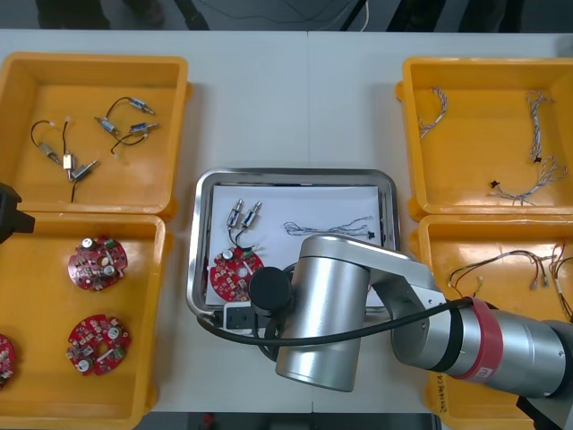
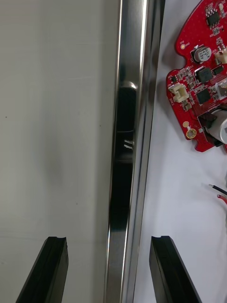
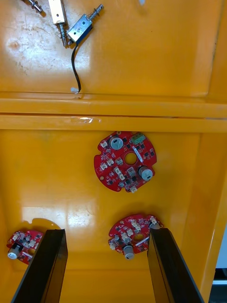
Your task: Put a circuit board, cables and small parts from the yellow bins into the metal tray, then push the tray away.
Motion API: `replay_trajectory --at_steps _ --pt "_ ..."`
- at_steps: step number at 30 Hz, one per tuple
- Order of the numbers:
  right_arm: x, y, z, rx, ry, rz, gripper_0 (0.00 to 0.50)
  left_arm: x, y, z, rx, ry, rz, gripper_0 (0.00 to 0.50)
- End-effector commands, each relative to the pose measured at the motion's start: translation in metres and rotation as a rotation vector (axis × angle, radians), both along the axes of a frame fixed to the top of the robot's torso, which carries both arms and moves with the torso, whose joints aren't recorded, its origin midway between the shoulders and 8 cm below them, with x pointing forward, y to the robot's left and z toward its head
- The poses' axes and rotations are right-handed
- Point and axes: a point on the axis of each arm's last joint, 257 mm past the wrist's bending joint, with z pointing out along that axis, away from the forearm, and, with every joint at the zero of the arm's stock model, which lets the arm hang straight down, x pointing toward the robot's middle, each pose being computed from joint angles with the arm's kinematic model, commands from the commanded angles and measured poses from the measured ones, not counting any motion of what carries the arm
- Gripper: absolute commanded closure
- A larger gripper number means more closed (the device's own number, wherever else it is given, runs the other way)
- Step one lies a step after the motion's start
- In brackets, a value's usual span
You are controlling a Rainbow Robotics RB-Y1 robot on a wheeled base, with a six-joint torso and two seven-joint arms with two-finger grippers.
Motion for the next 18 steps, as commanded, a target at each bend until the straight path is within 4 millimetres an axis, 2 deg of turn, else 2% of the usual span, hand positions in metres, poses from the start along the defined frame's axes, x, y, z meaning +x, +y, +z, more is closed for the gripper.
replay_trajectory --at_steps 1,18 --pt "-0.0109 0.0186 -0.0012 0.016 0.001 0.055 0.000 -0.0048 0.0126 0.0125 0.064 -0.015 -0.014 0.000" --pt "-0.0041 0.0166 -0.0105 -0.005 -0.044 0.052 0.000 -0.0048 0.0126 0.0125 0.064 -0.015 -0.014 0.000"
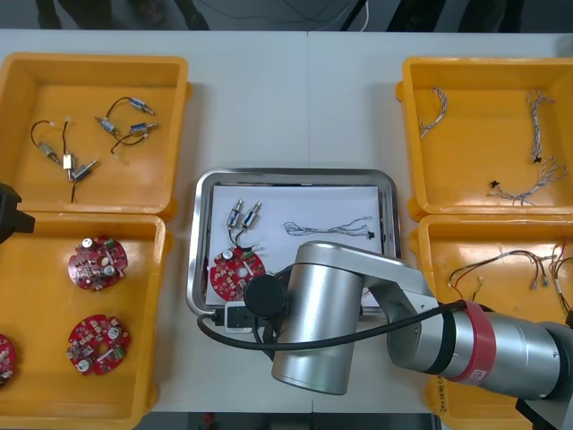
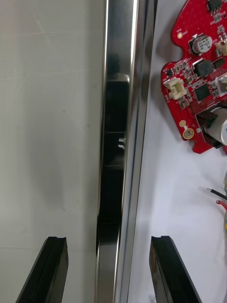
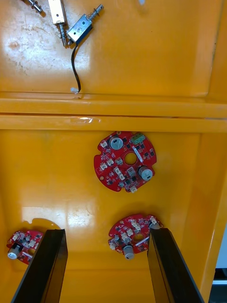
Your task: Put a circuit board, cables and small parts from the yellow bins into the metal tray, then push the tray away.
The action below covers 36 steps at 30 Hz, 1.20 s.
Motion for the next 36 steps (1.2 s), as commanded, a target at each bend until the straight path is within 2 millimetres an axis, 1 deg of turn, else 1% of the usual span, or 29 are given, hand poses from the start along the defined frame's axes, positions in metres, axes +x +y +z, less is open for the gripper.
replay_trajectory --at_steps 1,6,7,8,10,11,12,13,14,15,16,17,18,20,23,29,36 --pt "-0.013 0.019 -0.003 0.017 -0.009 0.058 0.000 -0.005 0.013 0.013 0.064 -0.015 -0.013 0.000" --pt "-0.012 0.019 -0.003 0.018 -0.013 0.051 0.000 -0.005 0.013 0.013 0.064 -0.015 -0.013 0.000" --pt "-0.013 0.019 -0.004 0.017 -0.015 0.049 0.034 -0.005 0.013 0.013 0.064 -0.015 -0.013 0.000" --pt "-0.013 0.018 -0.005 0.015 -0.018 0.048 0.051 -0.005 0.013 0.013 0.064 -0.015 -0.013 0.000" --pt "-0.011 0.018 -0.004 0.013 -0.026 0.047 0.067 -0.005 0.013 0.013 0.064 -0.015 -0.013 0.000" --pt "-0.012 0.018 -0.005 0.012 -0.026 0.043 0.097 -0.005 0.013 0.013 0.064 -0.015 -0.013 0.000" --pt "-0.012 0.018 -0.005 0.013 -0.028 0.044 0.113 -0.005 0.013 0.013 0.064 -0.015 -0.013 0.000" --pt "-0.012 0.018 -0.005 0.014 -0.028 0.041 0.148 -0.005 0.013 0.013 0.064 -0.015 -0.013 0.000" --pt "-0.012 0.018 -0.005 0.016 -0.027 0.039 0.229 -0.005 0.013 0.013 0.064 -0.015 -0.013 0.000" --pt "-0.012 0.018 -0.005 0.016 -0.027 0.039 0.267 -0.005 0.013 0.013 0.064 -0.015 -0.013 0.000" --pt "-0.012 0.018 -0.005 0.018 -0.027 0.034 0.328 -0.005 0.013 0.013 0.064 -0.015 -0.013 0.000" --pt "-0.012 0.019 -0.005 0.020 -0.027 0.034 0.353 -0.005 0.013 0.013 0.064 -0.015 -0.013 0.000" --pt "-0.012 0.018 -0.005 0.018 -0.027 0.033 0.357 -0.005 0.013 0.013 0.064 -0.015 -0.013 0.000" --pt "-0.012 0.019 -0.004 0.019 -0.028 0.035 0.401 -0.005 0.013 0.013 0.064 -0.015 -0.013 0.000" --pt "-0.009 0.018 -0.003 0.019 -0.038 0.032 0.434 -0.005 0.013 0.013 0.064 -0.015 -0.013 0.000" --pt "-0.002 0.020 0.002 0.027 -0.063 0.037 0.451 -0.005 0.013 0.013 0.064 -0.015 -0.013 0.000" --pt "0.016 0.019 0.015 0.023 -0.113 0.049 0.467 -0.005 0.013 0.013 0.064 -0.015 -0.013 0.000"
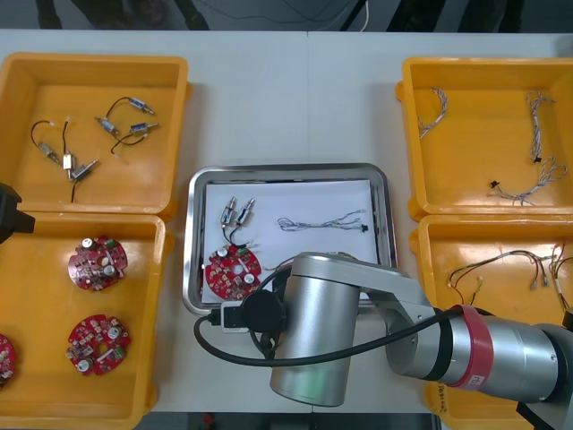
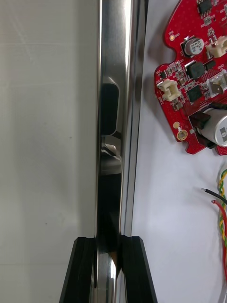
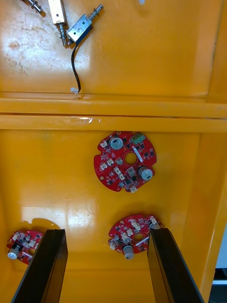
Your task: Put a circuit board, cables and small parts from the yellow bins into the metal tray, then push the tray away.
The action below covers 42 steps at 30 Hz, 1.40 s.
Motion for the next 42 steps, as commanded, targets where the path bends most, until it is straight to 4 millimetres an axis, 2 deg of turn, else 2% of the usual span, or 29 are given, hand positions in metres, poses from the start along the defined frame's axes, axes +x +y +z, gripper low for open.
replay_trajectory --at_steps 1,17,24,35,42 --pt "0.009 0.011 0.014 0.016 -0.046 0.023 0.469 -0.005 0.013 0.013 0.064 -0.015 -0.013 0.000" --pt "0.050 -0.003 0.045 -0.003 -0.135 0.041 0.500 -0.005 0.013 0.013 0.064 -0.015 -0.013 0.000" --pt "0.067 -0.014 0.049 -0.014 -0.168 0.017 0.500 -0.005 0.013 0.013 0.064 -0.015 -0.013 0.000" --pt "0.101 -0.001 0.064 -0.026 -0.221 -0.006 0.500 -0.005 0.013 0.013 0.064 -0.015 -0.013 0.000" --pt "0.109 0.006 0.076 -0.016 -0.248 0.006 0.500 -0.005 0.013 0.013 0.064 -0.015 -0.013 0.000"
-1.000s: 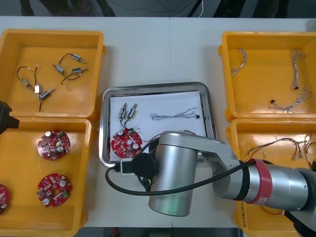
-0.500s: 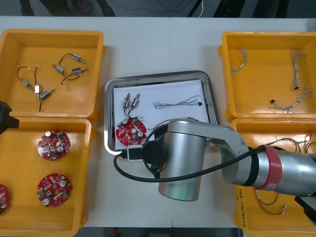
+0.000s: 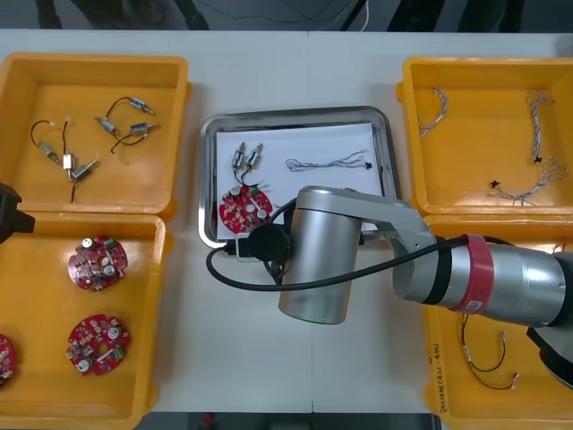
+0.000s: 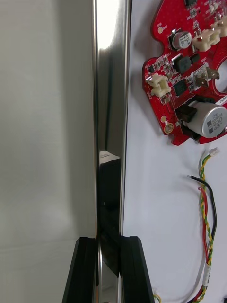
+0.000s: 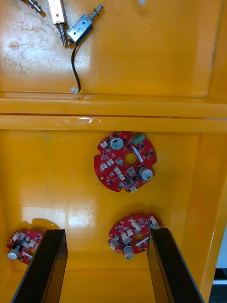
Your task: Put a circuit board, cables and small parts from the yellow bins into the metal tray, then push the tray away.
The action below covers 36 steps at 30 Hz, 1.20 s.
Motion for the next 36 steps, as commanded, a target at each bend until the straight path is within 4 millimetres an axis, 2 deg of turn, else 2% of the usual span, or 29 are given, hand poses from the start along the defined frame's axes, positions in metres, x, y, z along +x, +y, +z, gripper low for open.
replay_trajectory --at_steps 1,6,36 --pt "0.006 0.026 0.025 0.036 -0.052 0.033 0.500 -0.005 0.013 0.012 0.063 -0.014 -0.013 0.000" --pt "0.016 0.028 0.036 0.031 -0.079 0.036 0.500 -0.005 0.013 0.012 0.063 -0.014 -0.013 0.000" --pt "0.102 0.027 0.063 0.080 -0.165 -0.021 0.500 -0.005 0.013 0.012 0.063 -0.014 -0.013 0.000"
